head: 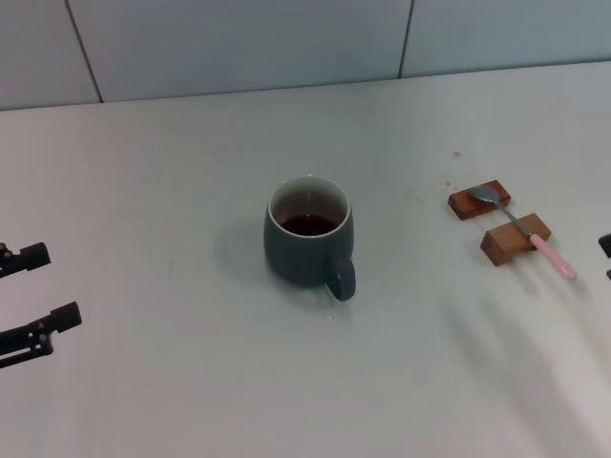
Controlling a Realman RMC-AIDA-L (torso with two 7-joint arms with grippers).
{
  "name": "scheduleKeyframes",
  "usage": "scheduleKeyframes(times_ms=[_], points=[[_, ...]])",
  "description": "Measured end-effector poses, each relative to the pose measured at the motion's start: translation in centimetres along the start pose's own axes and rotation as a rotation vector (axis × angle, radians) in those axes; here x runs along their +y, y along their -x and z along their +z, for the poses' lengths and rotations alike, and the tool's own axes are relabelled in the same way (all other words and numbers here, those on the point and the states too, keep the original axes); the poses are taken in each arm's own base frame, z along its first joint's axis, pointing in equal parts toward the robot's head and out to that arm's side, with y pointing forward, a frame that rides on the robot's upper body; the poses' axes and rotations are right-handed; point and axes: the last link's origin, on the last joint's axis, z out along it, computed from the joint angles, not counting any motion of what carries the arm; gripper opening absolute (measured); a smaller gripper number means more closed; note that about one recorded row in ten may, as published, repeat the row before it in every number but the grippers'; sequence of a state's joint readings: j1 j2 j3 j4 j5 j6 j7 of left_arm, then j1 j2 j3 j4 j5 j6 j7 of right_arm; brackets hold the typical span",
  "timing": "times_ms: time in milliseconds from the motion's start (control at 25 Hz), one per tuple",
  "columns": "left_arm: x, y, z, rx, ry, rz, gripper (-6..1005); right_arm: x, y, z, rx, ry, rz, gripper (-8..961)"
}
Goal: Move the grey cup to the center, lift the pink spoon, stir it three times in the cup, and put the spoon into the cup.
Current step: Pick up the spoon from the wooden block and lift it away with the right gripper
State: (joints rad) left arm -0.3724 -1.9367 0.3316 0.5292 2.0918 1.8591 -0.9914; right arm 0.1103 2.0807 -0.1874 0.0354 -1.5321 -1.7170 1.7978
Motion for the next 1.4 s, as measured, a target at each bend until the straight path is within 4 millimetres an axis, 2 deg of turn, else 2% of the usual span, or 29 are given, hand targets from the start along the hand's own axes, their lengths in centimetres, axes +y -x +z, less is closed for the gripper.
scheduleKeyframes(times_ms=[560,920,1400], points=[[-0.1,-0.1,-0.6,0.025,-0.033,0.003,829,-2.8,1.0,-0.5,0.053,-0.231,-0.054,662],[-0.1,-0.1,-1.0,0.036,-0.057,-0.001,829,-3.3,1.7,-0.5,0.087,-0.287,-0.055,663],[-0.1,0.0,-1.3,0.054,-0.084,-0.004,829,-2.9,3.3,1.0,0.181,-0.323,-0.058,663]])
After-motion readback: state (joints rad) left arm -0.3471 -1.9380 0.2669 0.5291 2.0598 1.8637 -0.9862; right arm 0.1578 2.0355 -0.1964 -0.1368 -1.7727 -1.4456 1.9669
